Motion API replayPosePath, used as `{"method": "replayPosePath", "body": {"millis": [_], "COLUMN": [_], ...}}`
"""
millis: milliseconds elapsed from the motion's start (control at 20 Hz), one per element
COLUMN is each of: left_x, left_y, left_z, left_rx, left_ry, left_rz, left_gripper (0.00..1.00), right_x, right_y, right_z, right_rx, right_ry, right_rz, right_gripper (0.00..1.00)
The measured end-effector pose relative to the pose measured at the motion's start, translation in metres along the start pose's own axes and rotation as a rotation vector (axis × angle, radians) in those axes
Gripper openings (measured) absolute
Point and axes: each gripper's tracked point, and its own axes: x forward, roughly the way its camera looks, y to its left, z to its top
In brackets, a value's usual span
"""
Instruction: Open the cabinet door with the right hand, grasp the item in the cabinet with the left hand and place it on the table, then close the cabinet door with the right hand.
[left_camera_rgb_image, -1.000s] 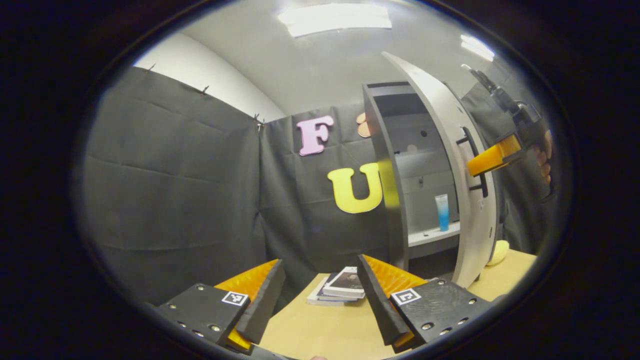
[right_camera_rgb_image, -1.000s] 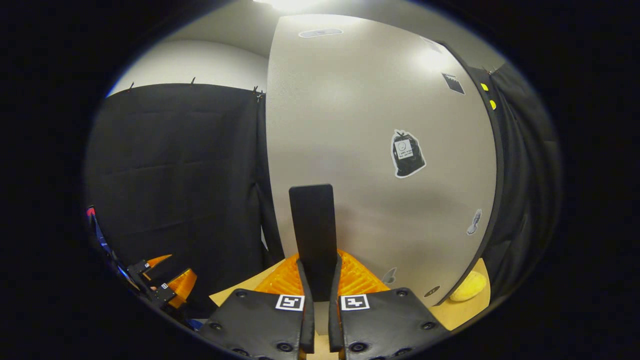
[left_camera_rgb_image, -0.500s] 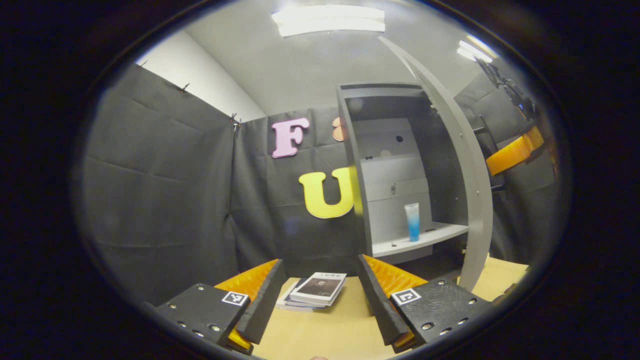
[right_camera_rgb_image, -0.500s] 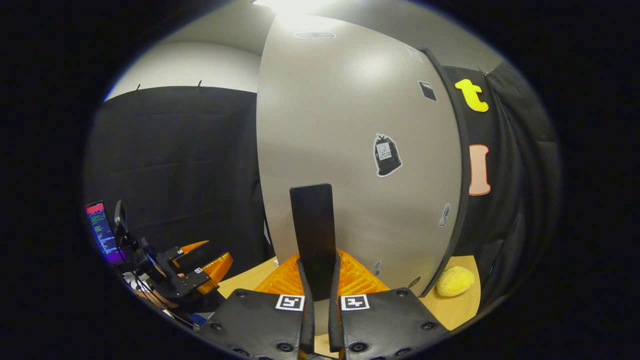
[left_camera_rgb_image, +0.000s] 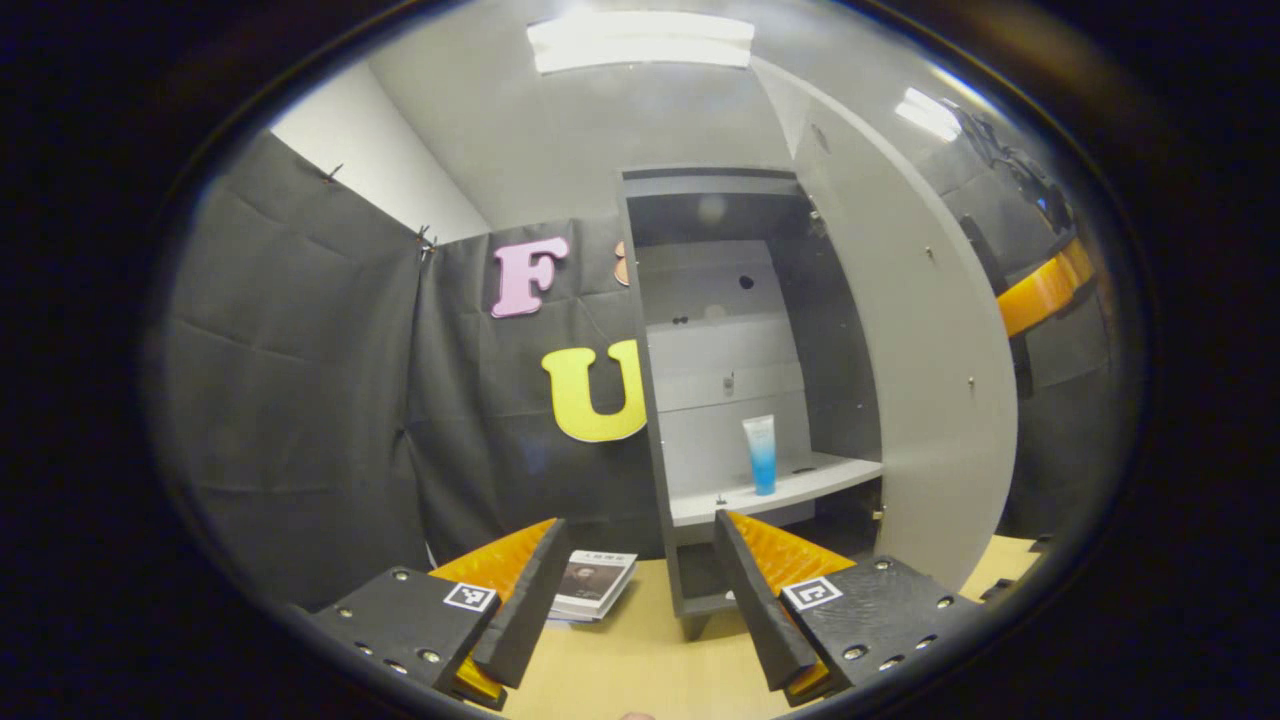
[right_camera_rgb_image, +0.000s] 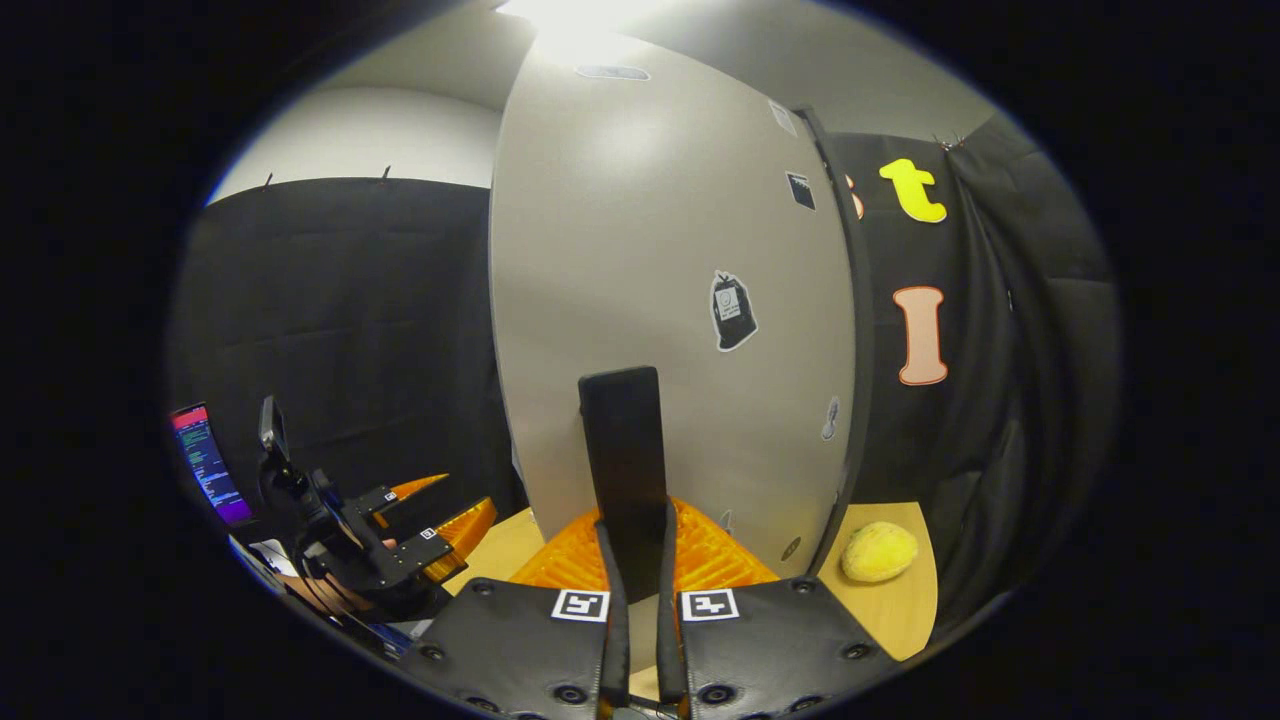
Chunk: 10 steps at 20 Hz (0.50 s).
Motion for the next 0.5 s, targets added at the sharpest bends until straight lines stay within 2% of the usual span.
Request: {"method": "replayPosePath", "body": {"millis": [50, 100, 500], "left_x": [0.002, 0.005, 0.007], "left_y": [-0.004, -0.009, -0.047], "left_z": [0.0, 0.002, 0.004], "left_rx": [-0.006, -0.011, -0.018], "left_ry": [-0.002, -0.004, -0.007], "left_rz": [-0.005, -0.012, -0.067], "left_gripper": [0.88, 0.89, 0.88], "right_x": [-0.004, -0.01, -0.043], "right_y": [-0.004, -0.009, -0.056], "right_z": [0.0, -0.001, -0.004], "right_rx": [-0.003, -0.004, 0.025], "right_ry": [-0.002, -0.005, -0.043], "right_rz": [-0.014, -0.03, -0.166], "right_gripper": [0.08, 0.12, 0.11]}}
